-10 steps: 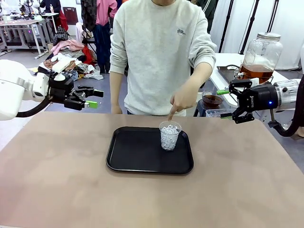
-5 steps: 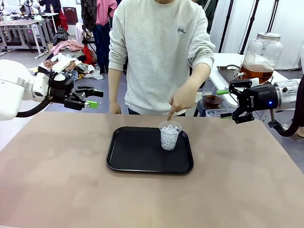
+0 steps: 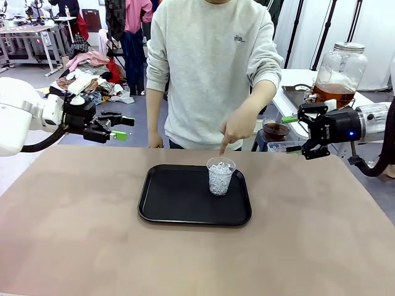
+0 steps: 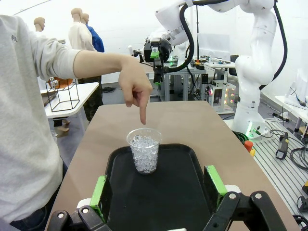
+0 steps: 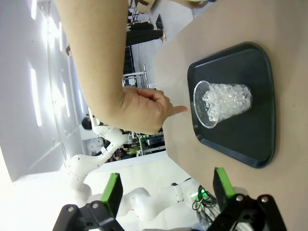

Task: Pour the drink into the iced cup.
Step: Pick up the iced cup indicated by the human and present it to them.

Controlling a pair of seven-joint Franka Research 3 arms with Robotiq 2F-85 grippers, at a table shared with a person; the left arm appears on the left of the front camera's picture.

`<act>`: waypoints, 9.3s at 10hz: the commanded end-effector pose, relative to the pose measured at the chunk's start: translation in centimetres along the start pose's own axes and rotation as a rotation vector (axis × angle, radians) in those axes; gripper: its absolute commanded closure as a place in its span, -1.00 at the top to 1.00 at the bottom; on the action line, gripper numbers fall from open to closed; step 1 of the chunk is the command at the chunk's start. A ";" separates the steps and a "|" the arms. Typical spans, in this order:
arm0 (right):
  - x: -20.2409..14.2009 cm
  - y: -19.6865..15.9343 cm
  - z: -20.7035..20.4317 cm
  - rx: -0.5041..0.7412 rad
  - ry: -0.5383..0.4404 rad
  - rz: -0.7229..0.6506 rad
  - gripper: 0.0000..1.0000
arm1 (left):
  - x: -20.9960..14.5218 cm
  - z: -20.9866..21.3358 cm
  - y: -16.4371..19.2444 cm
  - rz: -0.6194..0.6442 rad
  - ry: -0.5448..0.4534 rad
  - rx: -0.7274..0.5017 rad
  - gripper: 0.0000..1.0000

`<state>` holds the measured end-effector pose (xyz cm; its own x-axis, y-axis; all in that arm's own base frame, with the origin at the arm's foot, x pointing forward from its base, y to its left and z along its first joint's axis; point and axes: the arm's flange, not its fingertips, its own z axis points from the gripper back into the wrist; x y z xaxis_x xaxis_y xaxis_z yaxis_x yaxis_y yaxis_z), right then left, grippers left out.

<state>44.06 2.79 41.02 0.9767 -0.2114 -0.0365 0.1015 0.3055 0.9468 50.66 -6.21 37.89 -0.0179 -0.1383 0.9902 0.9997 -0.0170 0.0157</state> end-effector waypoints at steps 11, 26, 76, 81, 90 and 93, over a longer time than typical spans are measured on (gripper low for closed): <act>-0.4 -1.7 0.0 0.048 0.199 0.699 1.00 | 0.1 0.1 0.0 -0.002 -0.001 0.007 1.00; 2.7 -9.2 -9.6 -0.009 -0.013 1.569 1.00 | 0.1 0.1 0.0 -0.002 -0.001 0.007 1.00; 5.2 -14.1 -20.5 0.274 0.082 1.531 1.00 | 0.1 0.1 0.0 -0.002 -0.001 0.007 1.00; 4.8 -13.9 -22.0 0.289 0.105 1.529 1.00 | 0.1 0.1 0.0 -0.002 -0.001 0.007 1.00; 4.8 -13.6 -24.5 0.261 -0.006 1.489 1.00 | 0.1 0.1 0.0 -0.002 -0.001 0.007 1.00; 4.7 -13.5 -24.5 0.262 -0.016 1.473 1.00 | 0.1 0.1 0.0 -0.002 -0.001 0.007 1.00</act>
<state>51.61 19.48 20.16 0.1428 0.1216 0.9823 -0.9890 0.0550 0.1370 50.69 -6.19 37.90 -0.0183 -0.1384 0.9902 0.9997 -0.0167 0.0161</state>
